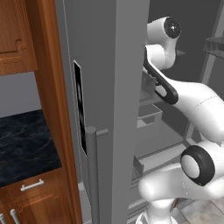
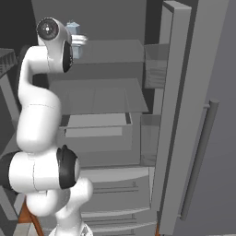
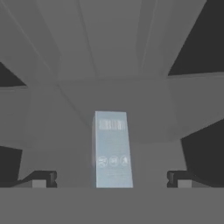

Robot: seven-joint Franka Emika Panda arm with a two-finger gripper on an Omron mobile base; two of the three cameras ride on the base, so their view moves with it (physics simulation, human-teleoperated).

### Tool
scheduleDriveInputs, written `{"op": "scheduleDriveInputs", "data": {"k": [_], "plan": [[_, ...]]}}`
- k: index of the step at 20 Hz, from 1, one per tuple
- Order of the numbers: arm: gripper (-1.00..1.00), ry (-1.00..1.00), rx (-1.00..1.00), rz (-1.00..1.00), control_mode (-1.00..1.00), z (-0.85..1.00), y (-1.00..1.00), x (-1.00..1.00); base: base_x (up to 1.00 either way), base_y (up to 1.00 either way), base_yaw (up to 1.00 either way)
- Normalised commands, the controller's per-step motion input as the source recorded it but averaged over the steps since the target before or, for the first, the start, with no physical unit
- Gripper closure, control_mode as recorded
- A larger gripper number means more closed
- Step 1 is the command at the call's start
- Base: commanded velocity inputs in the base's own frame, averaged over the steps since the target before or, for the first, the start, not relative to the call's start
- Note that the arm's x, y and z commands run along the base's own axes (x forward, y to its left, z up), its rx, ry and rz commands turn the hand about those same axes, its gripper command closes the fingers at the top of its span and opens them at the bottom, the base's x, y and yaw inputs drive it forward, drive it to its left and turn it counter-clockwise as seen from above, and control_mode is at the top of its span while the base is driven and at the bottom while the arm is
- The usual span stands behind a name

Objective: Take a sugar cube from the saucer and place it inside the coffee. Then, grab milk from the fridge and place it next to the coffee on the counter to sweeten the coffee.

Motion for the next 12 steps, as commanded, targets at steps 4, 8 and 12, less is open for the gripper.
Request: {"op": "scheduleDriveInputs", "data": {"k": [4, 8, 12], "plan": [[-1.0, 0.0, -0.01, 0.0, -1.0, -0.01, 0.14, 0.4, 0.0, 0.0, 0.0], [-1.0, 0.0, 0.0, 0.0, -1.0, -0.03, 0.11, 0.44, 0.0, 0.0, 0.0], [-1.0, 0.0, 0.0, 0.0, -1.0, -0.04, 0.08, 0.43, 0.0, 0.0, 0.0]]}}
